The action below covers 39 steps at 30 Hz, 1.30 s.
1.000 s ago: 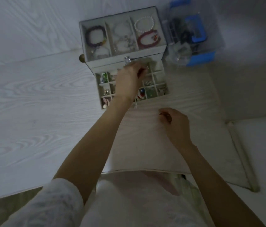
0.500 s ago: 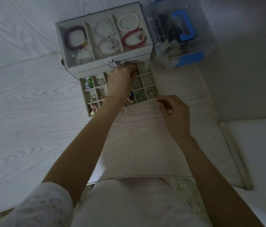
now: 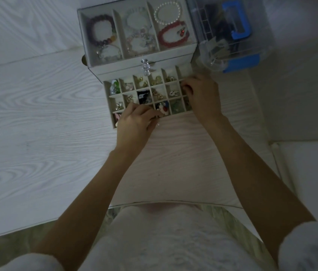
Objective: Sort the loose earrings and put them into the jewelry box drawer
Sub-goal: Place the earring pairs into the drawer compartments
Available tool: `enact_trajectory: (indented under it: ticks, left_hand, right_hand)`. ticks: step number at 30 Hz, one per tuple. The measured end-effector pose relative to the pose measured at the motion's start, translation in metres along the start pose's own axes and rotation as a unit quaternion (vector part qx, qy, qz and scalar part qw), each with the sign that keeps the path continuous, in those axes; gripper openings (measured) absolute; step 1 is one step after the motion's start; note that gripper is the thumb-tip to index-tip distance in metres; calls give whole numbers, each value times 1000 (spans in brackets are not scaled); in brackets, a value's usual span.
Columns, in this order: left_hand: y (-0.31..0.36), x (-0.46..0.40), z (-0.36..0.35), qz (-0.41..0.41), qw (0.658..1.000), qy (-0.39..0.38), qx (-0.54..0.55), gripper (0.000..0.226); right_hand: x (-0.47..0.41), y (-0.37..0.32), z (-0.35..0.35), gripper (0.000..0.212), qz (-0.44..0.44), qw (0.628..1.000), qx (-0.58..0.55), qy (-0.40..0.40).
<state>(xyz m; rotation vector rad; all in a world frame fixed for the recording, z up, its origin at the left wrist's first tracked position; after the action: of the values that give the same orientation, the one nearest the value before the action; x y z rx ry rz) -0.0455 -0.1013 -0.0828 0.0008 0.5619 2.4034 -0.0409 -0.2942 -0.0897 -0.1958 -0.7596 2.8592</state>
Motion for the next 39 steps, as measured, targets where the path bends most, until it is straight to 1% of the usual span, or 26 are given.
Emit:
enact_trajectory:
  ticks: [4, 6, 7, 8, 10, 11, 13, 16, 18, 20, 21, 24, 26, 29, 31, 33, 36, 39]
  left_hand:
    - [-4, 3, 0, -1, 1000, 16, 2, 7]
    - [-6, 4, -2, -5, 1000, 23, -2, 7]
    - [-7, 6, -3, -13, 1000, 28, -1, 8]
    - [-8, 7, -4, -28, 999, 33, 5, 8]
    - [-12, 11, -1, -61, 997, 44, 35, 11]
    - [-15, 15, 3, -69, 995, 52, 46, 13]
    - [-23, 28, 13, -50, 995, 71, 53, 15]
    - [-46, 60, 28, 21, 996, 67, 51, 21]
    - [-64, 85, 32, 38, 998, 26, 38, 27]
    - [-78, 108, 34, 36, 999, -26, 20, 35]
    - [-85, 119, 36, 46, 998, -36, 16, 37]
    - [-100, 138, 39, 98, 995, -35, -4, 39]
    - [-107, 150, 40, 136, 990, -38, -15, 41]
    - [-105, 162, 40, 178, 983, -42, -15, 50]
    - [-101, 164, 38, 183, 982, -41, -23, 52]
    - [-98, 164, 37, 188, 981, -34, -39, 50]
    - [-91, 157, 37, 209, 976, -13, -62, 43]
    - [-77, 141, 33, 196, 980, -1, -42, 39]
  right_hand:
    - [-1, 1, 1, 18, -41, 998, -32, -33]
    - [3, -2, 4, 18, -46, 998, -33, -28]
    - [8, -6, 7, 17, -37, 999, -33, -12]
    - [15, -10, 10, 14, -14, 1000, -7, 15]
    - [36, -22, 15, 11, 51, 991, 90, 79]
    - [49, -29, 15, 11, 74, 985, 116, 103]
    - [76, -44, 11, 12, 91, 982, 124, 111]
    - [113, -71, -9, 15, 126, 986, 89, 62]
    - [131, -94, -29, 13, 171, 984, 45, -2]
    - [146, -115, -51, 12, 220, 973, -2, -72]
    - [153, -126, -63, 12, 240, 964, -23, -116]
    - [166, -148, -87, 19, 245, 937, -66, -241]
    - [170, -160, -97, 23, 235, 928, -71, -281]
    - [170, -173, -105, 19, 259, 924, -45, -276]
    - [168, -178, -106, 13, 272, 923, -30, -271]
    - [167, -178, -108, 11, 284, 923, -10, -259]
    - [168, -174, -108, 18, 308, 922, 56, -228]
    - [164, -156, -97, 14, 308, 928, 117, -173]
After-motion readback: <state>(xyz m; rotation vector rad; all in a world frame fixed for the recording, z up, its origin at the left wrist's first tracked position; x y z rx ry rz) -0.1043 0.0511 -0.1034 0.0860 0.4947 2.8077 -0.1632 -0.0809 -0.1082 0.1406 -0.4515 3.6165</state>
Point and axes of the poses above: each hand's wrist, its own x-axis away from the middle knuckle, its own z-axis out of the back of the hand, y = z × x, the point moved 2 cm from there along -x, towards the middle knuckle, and after that the axes turned 4 degrees about -y, right-handed, at the moved point
